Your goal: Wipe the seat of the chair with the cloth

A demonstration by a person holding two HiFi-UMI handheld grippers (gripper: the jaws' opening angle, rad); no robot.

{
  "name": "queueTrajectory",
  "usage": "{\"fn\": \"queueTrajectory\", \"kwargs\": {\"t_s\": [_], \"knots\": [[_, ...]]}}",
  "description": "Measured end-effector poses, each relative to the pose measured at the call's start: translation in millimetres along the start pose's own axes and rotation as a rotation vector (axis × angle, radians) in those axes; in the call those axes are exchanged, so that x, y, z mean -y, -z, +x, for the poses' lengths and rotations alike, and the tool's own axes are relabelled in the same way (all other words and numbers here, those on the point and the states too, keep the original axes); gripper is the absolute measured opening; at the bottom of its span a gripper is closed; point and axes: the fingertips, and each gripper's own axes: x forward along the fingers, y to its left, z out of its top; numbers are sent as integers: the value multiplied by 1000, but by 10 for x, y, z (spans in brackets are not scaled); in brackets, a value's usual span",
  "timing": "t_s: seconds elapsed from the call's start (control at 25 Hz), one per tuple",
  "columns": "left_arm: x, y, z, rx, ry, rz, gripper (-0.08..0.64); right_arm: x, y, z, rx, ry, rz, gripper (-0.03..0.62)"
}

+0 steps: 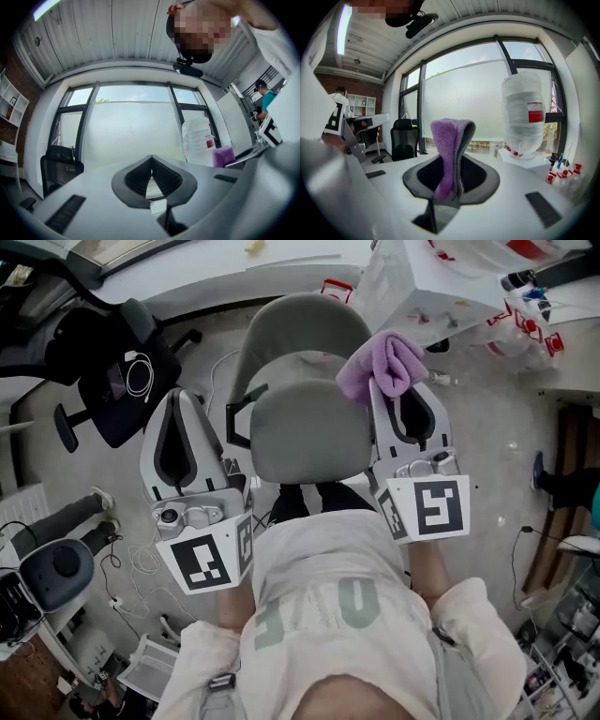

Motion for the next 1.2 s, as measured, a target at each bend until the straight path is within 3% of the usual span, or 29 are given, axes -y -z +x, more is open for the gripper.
{"fn": "queueTrajectory", "kwargs": {"t_s": [0.28, 0.48, 0.64, 0.76, 0.88, 1.04, 1.2], "knots": [[-130, 92, 113, -6, 14, -2, 12, -157, 98, 177, -48, -47, 26, 87], [-231, 563, 130, -66, 18, -19, 12, -416, 648, 540, -184, -161, 140, 87], [-296, 1252, 199, -119, 28, -38, 12, -698, 1507, 1004, -329, -265, 327, 87], [-342, 1801, 227, -143, 23, -95, 12, -940, 2258, 1349, -428, -319, 429, 87], [-331, 2348, 160, -165, 23, -120, 12, -1223, 2979, 1597, -520, -368, 474, 87], [-282, 3081, -99, -257, 11, -133, 12, -1618, 3962, 1727, -676, -429, 509, 87], [-282, 3553, -390, -330, -4, -142, 12, -1933, 4810, 1778, -844, -461, 580, 87]]}}
